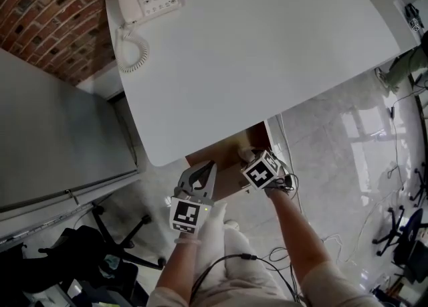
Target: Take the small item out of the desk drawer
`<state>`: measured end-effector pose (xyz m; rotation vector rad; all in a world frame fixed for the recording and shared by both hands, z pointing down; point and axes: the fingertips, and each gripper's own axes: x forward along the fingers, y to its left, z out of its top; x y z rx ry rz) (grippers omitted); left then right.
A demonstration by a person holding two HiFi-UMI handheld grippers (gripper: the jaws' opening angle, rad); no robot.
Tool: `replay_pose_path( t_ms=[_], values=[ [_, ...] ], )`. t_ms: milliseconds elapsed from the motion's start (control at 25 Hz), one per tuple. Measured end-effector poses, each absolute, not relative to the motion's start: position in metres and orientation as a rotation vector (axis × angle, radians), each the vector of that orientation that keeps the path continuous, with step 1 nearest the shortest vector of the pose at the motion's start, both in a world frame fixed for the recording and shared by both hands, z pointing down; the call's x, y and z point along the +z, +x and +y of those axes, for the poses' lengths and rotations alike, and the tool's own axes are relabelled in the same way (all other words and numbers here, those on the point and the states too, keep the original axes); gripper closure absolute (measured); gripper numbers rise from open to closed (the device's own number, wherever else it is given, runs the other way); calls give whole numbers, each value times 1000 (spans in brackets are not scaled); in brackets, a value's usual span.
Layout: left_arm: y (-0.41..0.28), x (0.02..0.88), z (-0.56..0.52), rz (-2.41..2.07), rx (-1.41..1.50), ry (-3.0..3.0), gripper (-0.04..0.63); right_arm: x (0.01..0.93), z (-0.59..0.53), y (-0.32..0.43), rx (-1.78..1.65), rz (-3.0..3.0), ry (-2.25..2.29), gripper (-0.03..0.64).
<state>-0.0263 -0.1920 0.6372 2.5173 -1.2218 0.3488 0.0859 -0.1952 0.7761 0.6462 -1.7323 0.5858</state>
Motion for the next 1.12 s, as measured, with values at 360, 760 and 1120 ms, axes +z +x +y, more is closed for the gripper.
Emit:
replay_pose_path(
  t_ms=[360, 760, 1120],
  values=[
    [-36, 639, -194, -1248, 349, 2502, 591, 805, -200, 95, 711, -1588, 640, 353],
    [-48, 644, -198, -1298, 345, 2466, 589, 820, -200, 100, 774, -1548, 648, 345],
    [-47, 645, -197, -1305, 345, 2481, 591, 834, -195, 105, 756, -1452, 605, 358]
  ],
)
